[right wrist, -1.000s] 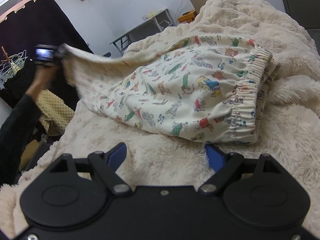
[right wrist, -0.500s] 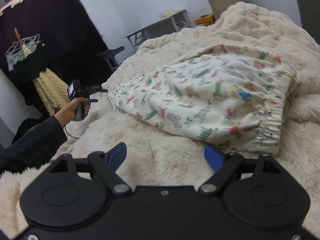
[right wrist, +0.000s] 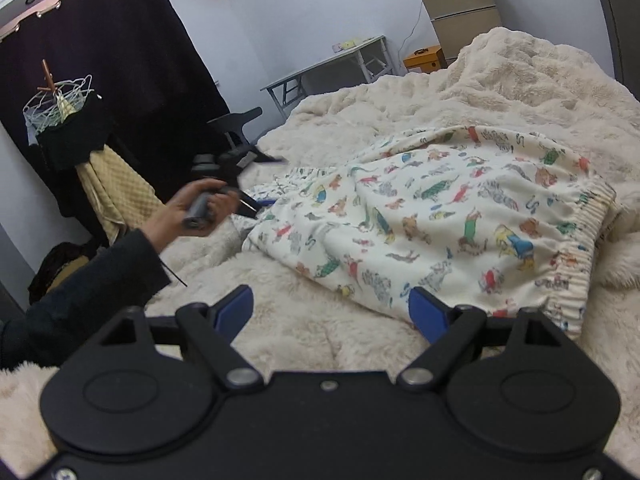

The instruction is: Fold clothes

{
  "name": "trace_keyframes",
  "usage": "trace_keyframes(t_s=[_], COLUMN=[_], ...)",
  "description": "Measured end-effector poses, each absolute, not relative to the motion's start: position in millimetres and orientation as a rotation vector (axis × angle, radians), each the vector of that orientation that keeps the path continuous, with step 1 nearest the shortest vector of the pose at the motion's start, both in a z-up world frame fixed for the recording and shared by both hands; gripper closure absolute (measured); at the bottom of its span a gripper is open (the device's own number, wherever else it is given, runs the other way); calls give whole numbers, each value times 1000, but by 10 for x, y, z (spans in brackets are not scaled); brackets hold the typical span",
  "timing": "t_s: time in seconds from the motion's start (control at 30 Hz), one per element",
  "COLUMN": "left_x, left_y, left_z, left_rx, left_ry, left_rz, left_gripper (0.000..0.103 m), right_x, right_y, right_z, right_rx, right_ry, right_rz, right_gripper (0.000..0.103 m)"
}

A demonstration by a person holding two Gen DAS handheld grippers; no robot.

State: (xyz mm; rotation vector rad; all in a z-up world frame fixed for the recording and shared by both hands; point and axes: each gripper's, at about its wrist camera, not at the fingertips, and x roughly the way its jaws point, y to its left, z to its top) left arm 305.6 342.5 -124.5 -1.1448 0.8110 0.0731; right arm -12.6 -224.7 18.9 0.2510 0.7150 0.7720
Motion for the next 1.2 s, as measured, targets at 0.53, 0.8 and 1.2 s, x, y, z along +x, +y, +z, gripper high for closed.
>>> trace_keyframes(t_s=[0.53,0.8,1.2], left_x=[3972,3985,4032], left_y=[3311,3202,3236], left_z=[-627,-996,-593], left_rx=[-1021,-1053,-970], left_ry=[759,936,858], left_rz=[88,55,75], left_gripper=[53,61,103], right_x=[106,82,164], right_y=[-2499,-2496,-2533], right_z=[-19,7,-39], right_rx=[343,341,370], right_ry=[724,709,707], right_rz=[757,772,773], right_gripper=[19,19,19])
